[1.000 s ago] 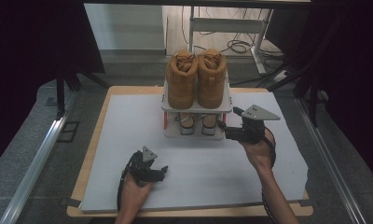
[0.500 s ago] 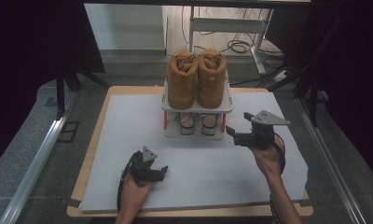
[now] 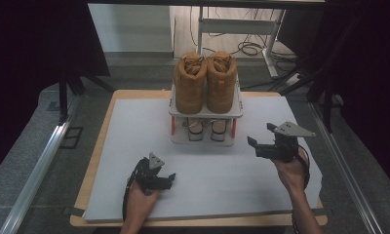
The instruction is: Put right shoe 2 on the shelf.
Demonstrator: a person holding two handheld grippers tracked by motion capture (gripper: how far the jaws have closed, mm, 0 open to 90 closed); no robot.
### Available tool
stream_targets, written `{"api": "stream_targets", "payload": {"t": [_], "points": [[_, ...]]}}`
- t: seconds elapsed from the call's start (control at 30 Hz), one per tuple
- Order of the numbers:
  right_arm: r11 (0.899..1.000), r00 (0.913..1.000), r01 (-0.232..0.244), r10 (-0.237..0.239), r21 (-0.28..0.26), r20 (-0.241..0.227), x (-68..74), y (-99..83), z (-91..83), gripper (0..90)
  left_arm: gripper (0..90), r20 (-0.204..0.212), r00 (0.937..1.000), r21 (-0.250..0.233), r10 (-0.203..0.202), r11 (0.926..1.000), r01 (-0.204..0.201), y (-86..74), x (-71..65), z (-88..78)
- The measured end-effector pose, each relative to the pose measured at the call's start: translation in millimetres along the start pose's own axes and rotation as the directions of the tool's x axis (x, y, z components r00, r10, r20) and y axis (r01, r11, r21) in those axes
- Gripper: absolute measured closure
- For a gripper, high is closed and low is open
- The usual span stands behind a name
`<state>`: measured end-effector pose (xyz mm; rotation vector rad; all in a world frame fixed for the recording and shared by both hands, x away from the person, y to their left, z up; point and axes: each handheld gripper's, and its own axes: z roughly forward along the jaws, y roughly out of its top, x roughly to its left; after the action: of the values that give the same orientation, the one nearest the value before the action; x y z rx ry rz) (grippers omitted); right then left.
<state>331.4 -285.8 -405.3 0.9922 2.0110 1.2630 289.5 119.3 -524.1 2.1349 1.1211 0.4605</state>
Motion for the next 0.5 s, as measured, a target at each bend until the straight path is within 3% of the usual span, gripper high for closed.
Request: {"api": "stream_targets", "payload": {"t": [0.5], "points": [[0.998, 0.9991, -0.03, 0.028, 0.051, 0.033, -15.7, -25.9, -18.4, 7.0, 15.5, 0.001, 1.0, 0.0, -0.005, 1.0, 0.005, -0.1, -0.2, 0.0]]}}
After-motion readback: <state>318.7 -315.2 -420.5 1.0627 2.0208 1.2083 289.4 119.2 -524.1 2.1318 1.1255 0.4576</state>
